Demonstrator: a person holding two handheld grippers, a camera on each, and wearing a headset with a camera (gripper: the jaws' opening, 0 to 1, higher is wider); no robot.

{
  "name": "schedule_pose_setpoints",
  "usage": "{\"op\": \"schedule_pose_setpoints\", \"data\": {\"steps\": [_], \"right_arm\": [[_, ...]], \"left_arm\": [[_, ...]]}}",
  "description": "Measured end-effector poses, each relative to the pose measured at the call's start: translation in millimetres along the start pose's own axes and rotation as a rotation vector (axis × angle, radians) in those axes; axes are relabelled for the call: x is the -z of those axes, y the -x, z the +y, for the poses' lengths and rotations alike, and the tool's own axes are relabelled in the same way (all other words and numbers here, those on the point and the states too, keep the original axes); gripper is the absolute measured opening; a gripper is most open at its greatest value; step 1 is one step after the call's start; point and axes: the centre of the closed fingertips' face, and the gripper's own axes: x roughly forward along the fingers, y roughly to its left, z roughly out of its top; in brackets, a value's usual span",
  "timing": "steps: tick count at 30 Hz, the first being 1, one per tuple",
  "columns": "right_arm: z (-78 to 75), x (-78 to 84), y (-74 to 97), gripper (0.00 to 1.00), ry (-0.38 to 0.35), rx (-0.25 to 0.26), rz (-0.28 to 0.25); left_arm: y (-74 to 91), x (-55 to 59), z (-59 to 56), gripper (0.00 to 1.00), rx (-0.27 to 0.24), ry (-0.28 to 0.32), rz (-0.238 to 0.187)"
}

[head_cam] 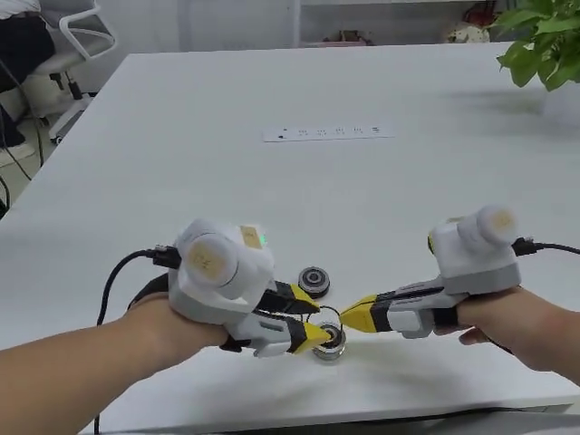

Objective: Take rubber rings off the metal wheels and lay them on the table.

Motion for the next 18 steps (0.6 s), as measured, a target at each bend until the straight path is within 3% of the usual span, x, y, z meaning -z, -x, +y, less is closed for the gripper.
{"op": "schedule_pose_setpoints", "data": {"steps": [7,13,18], "right_arm": [[-4.2,-4.6,1.3,0.00,0.007,0.003,-0.014],[-2.1,-15.4,1.7,0.00,0.016,0.002,-0.024],[-2.3,-23.8,-1.6,0.00,0.020,0.005,-0.031]], "left_arm": [[18.4,4.0,3.9,0.32,-0.015,0.003,-0.005],[36.1,2.5,14.7,0.35,-0.064,0.043,-0.042],[47.4,6.0,22.3,0.45,-0.095,0.060,-0.058]]}}
